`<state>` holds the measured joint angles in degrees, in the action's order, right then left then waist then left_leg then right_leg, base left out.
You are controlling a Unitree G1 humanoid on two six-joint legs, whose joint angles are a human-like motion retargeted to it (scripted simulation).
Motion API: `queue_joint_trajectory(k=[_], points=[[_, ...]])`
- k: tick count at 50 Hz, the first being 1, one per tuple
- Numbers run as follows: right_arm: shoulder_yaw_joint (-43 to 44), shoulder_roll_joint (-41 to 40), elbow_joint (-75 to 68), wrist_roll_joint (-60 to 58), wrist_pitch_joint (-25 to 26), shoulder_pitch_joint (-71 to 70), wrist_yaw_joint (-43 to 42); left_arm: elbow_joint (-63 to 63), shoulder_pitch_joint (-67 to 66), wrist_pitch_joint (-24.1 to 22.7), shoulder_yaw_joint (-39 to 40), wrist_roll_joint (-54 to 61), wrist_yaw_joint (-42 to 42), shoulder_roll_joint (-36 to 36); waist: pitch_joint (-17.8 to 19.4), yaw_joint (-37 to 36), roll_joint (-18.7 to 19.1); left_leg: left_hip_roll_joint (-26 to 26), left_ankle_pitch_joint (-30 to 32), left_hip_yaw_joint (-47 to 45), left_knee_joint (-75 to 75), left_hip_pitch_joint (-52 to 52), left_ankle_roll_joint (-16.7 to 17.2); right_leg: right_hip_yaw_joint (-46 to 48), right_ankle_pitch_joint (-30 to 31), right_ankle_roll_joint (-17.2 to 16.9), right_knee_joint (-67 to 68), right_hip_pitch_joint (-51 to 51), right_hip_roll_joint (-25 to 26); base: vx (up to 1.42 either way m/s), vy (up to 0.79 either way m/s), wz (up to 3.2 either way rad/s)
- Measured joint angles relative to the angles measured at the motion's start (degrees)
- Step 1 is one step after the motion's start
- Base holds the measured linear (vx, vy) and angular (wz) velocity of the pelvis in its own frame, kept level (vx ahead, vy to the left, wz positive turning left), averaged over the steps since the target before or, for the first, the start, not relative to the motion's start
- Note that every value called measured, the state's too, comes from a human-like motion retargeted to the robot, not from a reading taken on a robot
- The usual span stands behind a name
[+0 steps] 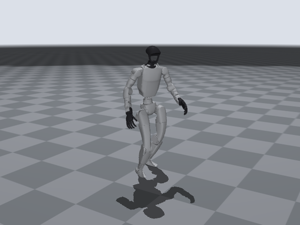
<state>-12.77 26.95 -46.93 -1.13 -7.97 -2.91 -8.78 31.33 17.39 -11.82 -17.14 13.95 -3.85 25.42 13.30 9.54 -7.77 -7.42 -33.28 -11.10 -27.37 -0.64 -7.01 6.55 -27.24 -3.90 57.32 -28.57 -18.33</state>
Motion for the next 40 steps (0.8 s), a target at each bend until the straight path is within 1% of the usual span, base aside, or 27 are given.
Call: queue_joint_trajectory(k=[3, 5, 7, 10, 12, 14, 17, 20, 23, 25, 27, 30, 33, 35, 38, 40], points=[[-0.3, 0.84, 8.66, -1.03, -1.99, -1.52, -4.08, -5.15, -0.62, -0.85, -0.25, 1.96, -1.52, -0.7, 0.67, 0.06, 0.78, 3.54, -2.45, -1.13, -11.9, 3.37, 0.21, 0.92, -2.41, 1.95, 1.42, 1.98, 1.67, 0.18, -0.09, 0.0], [-0.78, 1.75, 15.56, -1.66, -3.25, -3.52, -6.65, -7.97, -1.51, -1.08, -0.12, 3.02, -2.41, -1.35, 1.51, -0.32, 1.84, 7.43, -2.27, -1.74, -23.55, 7.18, 0.73, 1.62, -4.56, 3.9, 3.07, 3.02, 3.7, 0.15, -0.08, -0.18], [-1.19, 3.27, 24.14, -2.11, -3.78, -6.42, -9.22, -11.28, -2.57, -0.85, 0.73, 3.5, -3.22, -1.95, 2.67, -1.55, 4.66, 13.98, 3.52, -1.09, -38.38, 13.49, 2.97, 3.04, -6.19, 6.26, 4.18, 3.48, 8.08, 0.14, -0.08, -0.42], [-1.3, 5.62, 35.76, -3.2, -4.51, -11.04, -12.26, -16.49, -5.14, -0.14, 1.98, 3.14, -3.61, -3.29, 3.16, -4.48, 7.26, 21.76, 9.8, -0.2, -55.1, 22.17, 2.73, 3.96, -7.59, 8.44, 4.54, 3.78, 13.04, 0.17, -0.06, -0.48], [-1.04, 7.0, 42.49, -4.07, -4.48, -13.97, -13.68, -20.87, -7.18, 0.41, 3.15, 2.75, -3.85, -3.87, 2.9, -6.91, 7.79, 24.73, 11.05, 0.4, -61.5, 27.83, 1.85, 4.08, -7.86, 8.79, 3.39, 4.35, 15.06, 0.23, -0.04, -0.42], [-0.95, 7.86, 47.81, -4.39, -4.6, -16.0, -14.62, -25.36, -9.41, 0.64, 4.28, 2.84, -4.45, -3.98, 2.35, -9.23, 7.26, 25.51, 10.36, 0.12, -63.76, 32.34, 1.1, 3.87, -7.69, 8.34, 1.71, 5.49, 15.61, 0.28, 0.0, -0.27], [-1.27, 8.1, 53.58, -3.63, -4.72, -16.78, -15.15, -31.73, -12.7, 0.44, 5.85, 3.3, -6.1, -3.24, 0.97, -12.07, 5.89, 23.92, 8.67, -1.37, -59.83, 36.47, 1.21, 4.4, -5.14, 6.8, -1.96, 7.7, 14.77, 0.34, 0.04, -0.13], [-2.22, 7.45, 57.15, -2.59, -5.07, -15.27, -15.06, -36.02, -15.47, -0.31, 6.31, 3.7, -8.26, -2.57, -0.41, -13.64, 4.75, 20.1, 8.76, -3.11, -49.87, 36.46, 2.93, 4.24, -1.8, 4.52, -4.46, 9.99, 13.86, 0.37, 0.07, 0.05], [-3.24, 6.63, 59.9, -2.78, -5.57, -13.4, -14.56, -38.68, -17.18, -1.02, 5.97, 3.42, -10.68, -2.58, -0.99, -13.1, 3.31, 14.33, 11.15, -4.39, -38.71, 33.72, 4.79, 2.94, 1.03, 1.63, -1.22, 10.49, 11.72, 0.34, 0.08, 0.24], [-3.91, 6.36, 61.65, -3.56, -5.93, -12.79, -14.36, -40.13, -17.71, -1.3, 5.81, 3.31, -12.43, -2.9, -0.92, -12.01, 2.21, 10.5, 12.29, -4.77, -33.62, 31.6, 4.87, 2.58, 3.06, 0.29, 4.88, 9.53, 8.98, 0.28, 0.07, 0.18], [-4.43, 6.25, 63.17, -4.35, -6.26, -12.48, -14.32, -41.39, -17.75, -1.68, 5.84, 2.4, -14.02, -2.56, -0.67, -11.02, 1.61, 7.87, 10.21, -4.29, -32.85, 30.23, 3.39, 2.59, 4.21, 0.57, 13.83, 7.57, 5.97, 0.24, 0.07, -0.01], [-4.73, 6.0, 64.15, -6.02, -6.35, -11.96, -14.39, -42.73, -16.61, -2.11, 6.28, -2.04, -15.98, -1.16, 0.25, -9.44, 0.76, 4.69, 2.68, -3.11, -35.13, 29.03, -0.7, 1.46, 4.74, 1.24, 27.16, 3.66, 1.72, 0.2, 0.06, 0.0], [-4.77, 5.47, 62.35, -7.5, -6.15, -11.02, -13.8, -43.11, -13.29, -2.01, 6.77, -7.9, -17.18, 0.96, 1.59, -8.31, 0.09, 2.6, -1.6, -2.18, -37.1, 28.48, -2.83, -0.73, 4.07, 1.64, 34.2, -0.53, 0.03, 0.18, 0.04, 0.14], [-5.04, 5.12, 60.63, -7.48, -6.4, -9.97, -13.34, -43.28, -11.14, -2.2, 6.66, -9.94, -17.6, 1.72, 1.96, -7.98, -0.02, 1.92, -2.24, -1.48, -36.37, 27.86, -3.02, -1.49, 3.07, 2.05, 34.48, -2.55, 0.31, 0.19, 0.01, 0.19], [-6.3, 5.34, 57.66, -5.7, -7.05, -7.09, -12.04, -44.48, -10.09, -2.93, 6.13, -9.7, -17.8, 2.01, 1.54, -7.53, 0.42, 1.48, 0.09, 0.81, -32.92, 25.9, -0.73, -0.86, 1.82, 2.39, 28.22, -2.69, 2.33, 0.2, -0.03, 0.23], [-7.0, 5.78, 56.46, -4.53, -7.48, -5.53, -11.21, -45.26, -9.89, -3.58, 5.52, -9.07, -17.83, 1.97, 1.24, -7.16, 0.72, 1.88, 3.04, 1.75, -30.47, 24.35, 1.28, -0.31, 1.69, 2.12, 21.79, -1.67, 4.18, 0.19, -0.05, 0.32]])
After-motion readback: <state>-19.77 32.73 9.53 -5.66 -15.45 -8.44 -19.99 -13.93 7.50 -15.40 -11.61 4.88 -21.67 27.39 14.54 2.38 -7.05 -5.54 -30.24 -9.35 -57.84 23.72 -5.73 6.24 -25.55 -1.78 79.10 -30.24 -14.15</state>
